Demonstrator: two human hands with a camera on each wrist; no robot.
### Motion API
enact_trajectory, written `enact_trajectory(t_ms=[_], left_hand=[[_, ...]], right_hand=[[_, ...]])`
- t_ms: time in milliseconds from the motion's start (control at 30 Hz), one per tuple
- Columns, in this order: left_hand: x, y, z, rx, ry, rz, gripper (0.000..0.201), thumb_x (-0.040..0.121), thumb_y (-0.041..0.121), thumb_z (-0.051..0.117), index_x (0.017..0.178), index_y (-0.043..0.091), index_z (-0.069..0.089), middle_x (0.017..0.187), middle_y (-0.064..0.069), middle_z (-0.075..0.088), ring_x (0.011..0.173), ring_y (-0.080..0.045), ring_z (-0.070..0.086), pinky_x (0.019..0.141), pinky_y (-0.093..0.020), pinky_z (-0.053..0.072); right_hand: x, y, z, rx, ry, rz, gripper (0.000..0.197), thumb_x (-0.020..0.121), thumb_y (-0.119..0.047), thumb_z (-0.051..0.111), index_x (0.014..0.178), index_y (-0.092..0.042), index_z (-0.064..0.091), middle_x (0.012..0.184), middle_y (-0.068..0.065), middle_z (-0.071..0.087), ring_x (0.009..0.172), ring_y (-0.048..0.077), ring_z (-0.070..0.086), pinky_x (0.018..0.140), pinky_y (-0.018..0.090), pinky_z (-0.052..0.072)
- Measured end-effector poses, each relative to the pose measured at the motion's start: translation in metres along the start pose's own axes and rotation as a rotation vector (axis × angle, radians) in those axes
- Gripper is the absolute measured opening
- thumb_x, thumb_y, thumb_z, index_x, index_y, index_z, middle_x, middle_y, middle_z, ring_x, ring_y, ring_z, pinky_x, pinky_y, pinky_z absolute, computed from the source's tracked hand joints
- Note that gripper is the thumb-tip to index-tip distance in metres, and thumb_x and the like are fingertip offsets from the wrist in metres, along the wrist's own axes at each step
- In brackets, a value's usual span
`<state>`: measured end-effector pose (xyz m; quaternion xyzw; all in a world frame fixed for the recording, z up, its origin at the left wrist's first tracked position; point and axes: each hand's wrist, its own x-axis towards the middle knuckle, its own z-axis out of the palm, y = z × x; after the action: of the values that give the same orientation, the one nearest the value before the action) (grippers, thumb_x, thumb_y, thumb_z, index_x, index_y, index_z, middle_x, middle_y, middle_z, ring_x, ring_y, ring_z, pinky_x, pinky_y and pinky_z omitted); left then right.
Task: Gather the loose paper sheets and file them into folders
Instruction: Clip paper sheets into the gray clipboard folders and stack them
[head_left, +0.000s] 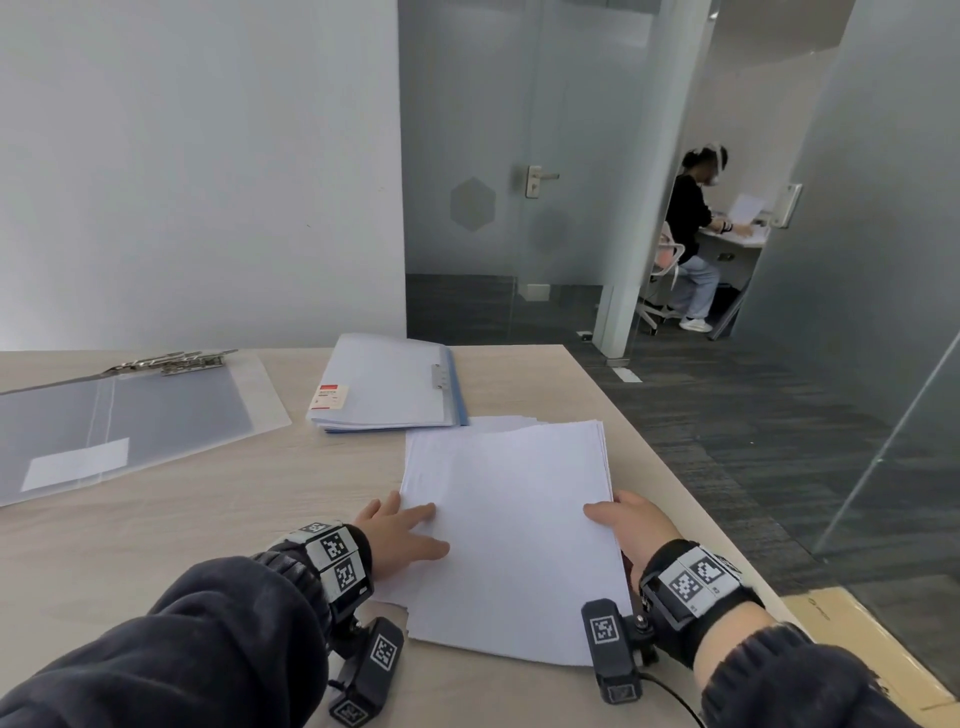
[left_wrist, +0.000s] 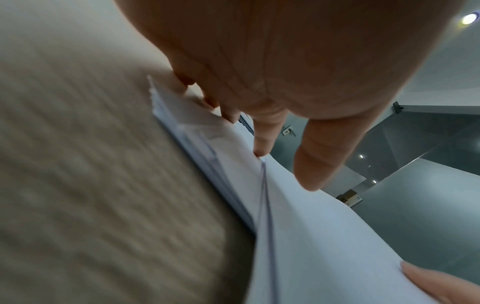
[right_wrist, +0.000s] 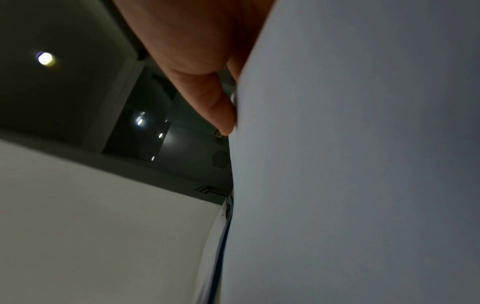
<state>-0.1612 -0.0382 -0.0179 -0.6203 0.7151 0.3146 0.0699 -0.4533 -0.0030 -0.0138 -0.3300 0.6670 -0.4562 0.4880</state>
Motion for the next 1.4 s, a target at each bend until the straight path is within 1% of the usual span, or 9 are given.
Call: enact_trajectory(t_ms=[133, 300, 433, 533, 733, 833, 967, 1233, 1400], left_hand=[[0.000, 0.000, 0.002, -0.010, 0.029, -0.021, 0.078, 0.083, 0.071, 0.050, 0.151, 0.051, 0.018, 0.166, -0.005, -0.010, 0.151, -0.031, -0.015, 0.121, -0.045, 0.000], [0.001, 0.000, 0.001, -0.053, 0.021, -0.006, 0.079, 0.080, 0.070, 0.052, 0.150, 0.053, 0.021, 0.166, -0.007, -0.008, 0.152, -0.031, -0.013, 0.122, -0.047, 0.000], [-0.002, 0.003, -0.003, -0.162, 0.073, 0.041, 0.064, 0.096, 0.048, 0.055, 0.153, 0.034, 0.030, 0.165, -0.007, 0.010, 0.152, -0.029, 0.007, 0.121, -0.040, 0.010], [0.001, -0.001, -0.009, -0.471, 0.219, 0.032, 0.074, 0.089, 0.040, 0.069, 0.152, 0.024, 0.032, 0.157, -0.009, 0.035, 0.140, -0.027, 0.038, 0.106, -0.030, 0.032], [-0.001, -0.004, -0.025, -0.962, 0.367, 0.114, 0.088, 0.083, 0.028, 0.078, 0.154, 0.026, 0.027, 0.149, -0.001, 0.046, 0.130, -0.025, 0.049, 0.103, -0.042, 0.042], [-0.011, 0.003, -0.026, -1.188, 0.295, 0.222, 0.058, 0.087, 0.019, 0.073, 0.140, 0.025, 0.050, 0.124, -0.002, 0.069, 0.110, -0.027, 0.066, 0.085, -0.040, 0.053], [-0.023, 0.016, -0.030, -1.258, 0.343, 0.341, 0.023, 0.095, 0.004, 0.060, 0.116, 0.011, 0.064, 0.116, -0.016, 0.071, 0.095, -0.028, 0.070, 0.081, -0.040, 0.058], [-0.056, 0.038, -0.078, -1.345, 0.504, 0.633, 0.021, 0.093, 0.005, 0.060, 0.112, 0.011, 0.067, 0.108, -0.009, 0.073, 0.094, -0.024, 0.069, 0.078, -0.034, 0.054], [-0.056, 0.037, -0.064, -1.343, 0.437, 0.653, 0.037, 0.085, 0.010, 0.068, 0.121, 0.017, 0.062, 0.107, -0.003, 0.075, 0.090, -0.019, 0.072, 0.070, -0.028, 0.056]], right_hand=[[0.000, 0.002, 0.001, 0.149, -0.005, 0.089, 0.009, 0.093, -0.002, 0.064, 0.101, 0.002, 0.066, 0.095, 0.026, 0.071, 0.089, 0.041, 0.068, 0.092, 0.056, 0.053], [-0.003, 0.005, -0.001, 0.115, -0.023, 0.151, 0.013, 0.091, -0.002, 0.067, 0.101, 0.006, 0.069, 0.102, 0.029, 0.072, 0.100, 0.047, 0.069, 0.092, 0.058, 0.054], [-0.007, 0.003, -0.003, -0.016, -0.044, 0.041, 0.016, 0.091, 0.003, 0.063, 0.106, 0.006, 0.070, 0.100, 0.026, 0.074, 0.097, 0.044, 0.070, 0.093, 0.056, 0.054], [-0.016, -0.003, -0.007, -0.070, -0.034, -0.119, 0.014, 0.092, 0.003, 0.062, 0.096, -0.004, 0.074, 0.096, 0.019, 0.076, 0.094, 0.041, 0.072, 0.092, 0.055, 0.055], [-0.029, -0.015, -0.015, 0.063, -0.108, -0.263, 0.018, 0.095, -0.001, 0.061, 0.109, -0.007, 0.071, 0.104, 0.017, 0.076, 0.098, 0.040, 0.071, 0.091, 0.055, 0.056], [-0.034, -0.017, -0.014, 0.129, -0.135, -0.316, 0.022, 0.096, 0.000, 0.060, 0.114, -0.007, 0.069, 0.108, 0.018, 0.075, 0.097, 0.039, 0.072, 0.088, 0.052, 0.057], [-0.037, -0.020, -0.007, 0.198, -0.139, -0.398, 0.025, 0.096, -0.003, 0.060, 0.119, -0.011, 0.066, 0.112, 0.016, 0.074, 0.100, 0.037, 0.071, 0.089, 0.053, 0.056], [-0.042, -0.060, 0.008, 0.379, -0.112, -0.592, 0.025, 0.096, -0.009, 0.063, 0.121, -0.014, 0.063, 0.114, 0.011, 0.074, 0.106, 0.032, 0.071, 0.091, 0.048, 0.055], [-0.043, -0.049, 0.014, 0.322, -0.208, -0.614, 0.057, 0.057, -0.053, 0.090, 0.104, -0.025, 0.076, 0.111, 0.008, 0.076, 0.101, 0.027, 0.073, 0.085, 0.041, 0.055]])
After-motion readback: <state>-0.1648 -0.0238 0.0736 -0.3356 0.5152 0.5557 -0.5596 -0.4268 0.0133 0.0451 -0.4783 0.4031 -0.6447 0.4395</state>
